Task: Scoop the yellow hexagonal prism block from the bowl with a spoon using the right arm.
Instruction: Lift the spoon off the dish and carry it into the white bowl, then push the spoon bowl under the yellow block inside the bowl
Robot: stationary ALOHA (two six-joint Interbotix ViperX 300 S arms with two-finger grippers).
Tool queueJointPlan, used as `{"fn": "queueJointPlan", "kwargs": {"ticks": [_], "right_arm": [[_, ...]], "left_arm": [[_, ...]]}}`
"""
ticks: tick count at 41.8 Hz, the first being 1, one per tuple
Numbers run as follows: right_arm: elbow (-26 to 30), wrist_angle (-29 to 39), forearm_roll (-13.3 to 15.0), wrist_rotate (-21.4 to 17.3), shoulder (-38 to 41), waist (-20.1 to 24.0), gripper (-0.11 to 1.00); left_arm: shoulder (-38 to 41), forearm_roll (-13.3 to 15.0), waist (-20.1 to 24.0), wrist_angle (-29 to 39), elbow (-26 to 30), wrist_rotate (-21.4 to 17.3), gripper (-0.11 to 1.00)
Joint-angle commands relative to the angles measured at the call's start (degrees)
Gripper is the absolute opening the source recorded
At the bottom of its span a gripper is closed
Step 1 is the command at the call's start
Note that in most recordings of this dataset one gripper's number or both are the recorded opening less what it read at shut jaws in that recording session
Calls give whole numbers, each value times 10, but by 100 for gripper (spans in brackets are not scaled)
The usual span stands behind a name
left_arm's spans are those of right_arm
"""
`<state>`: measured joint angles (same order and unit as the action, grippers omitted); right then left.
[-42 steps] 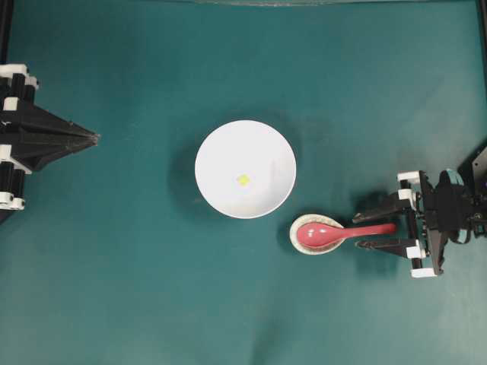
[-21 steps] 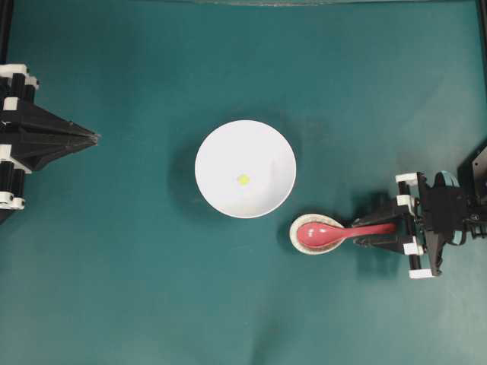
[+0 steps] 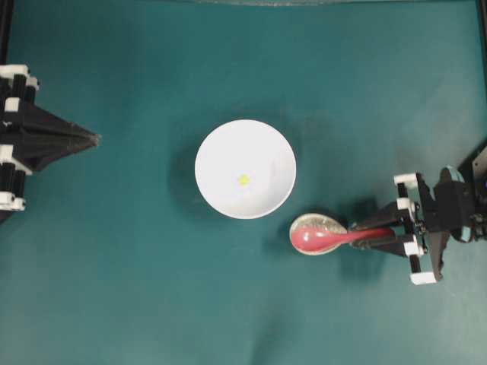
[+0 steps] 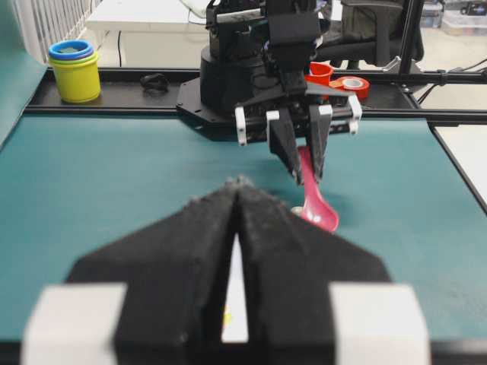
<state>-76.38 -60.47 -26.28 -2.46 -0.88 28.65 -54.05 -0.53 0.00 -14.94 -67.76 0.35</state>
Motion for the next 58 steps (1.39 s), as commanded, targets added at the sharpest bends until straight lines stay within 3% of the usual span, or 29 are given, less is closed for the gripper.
{"fn": "queueJointPlan", "kwargs": {"ticks": [1,9,19,25,32,42,58], "right_arm": [[11,22,0,5,-49,-10,23],[36,142,0,45,-140,-44,23],[120,390,1,108,-229,-138,23],[185,541,1,135,-242,-205,23],[262,688,7,142,-223,-280,23],[367,849,29,139,-166,-342,23],[503,996,99,130,-40,-359,23]], "left_arm": [[4,-1,0,-3,8,1,0],[4,-1,0,-3,8,1,0],[4,-1,0,-3,8,1,0],[4,-1,0,-3,8,1,0],[4,-1,0,-1,8,-3,0],[4,-1,0,1,8,-6,0],[4,-2,1,16,7,-7,0]]}}
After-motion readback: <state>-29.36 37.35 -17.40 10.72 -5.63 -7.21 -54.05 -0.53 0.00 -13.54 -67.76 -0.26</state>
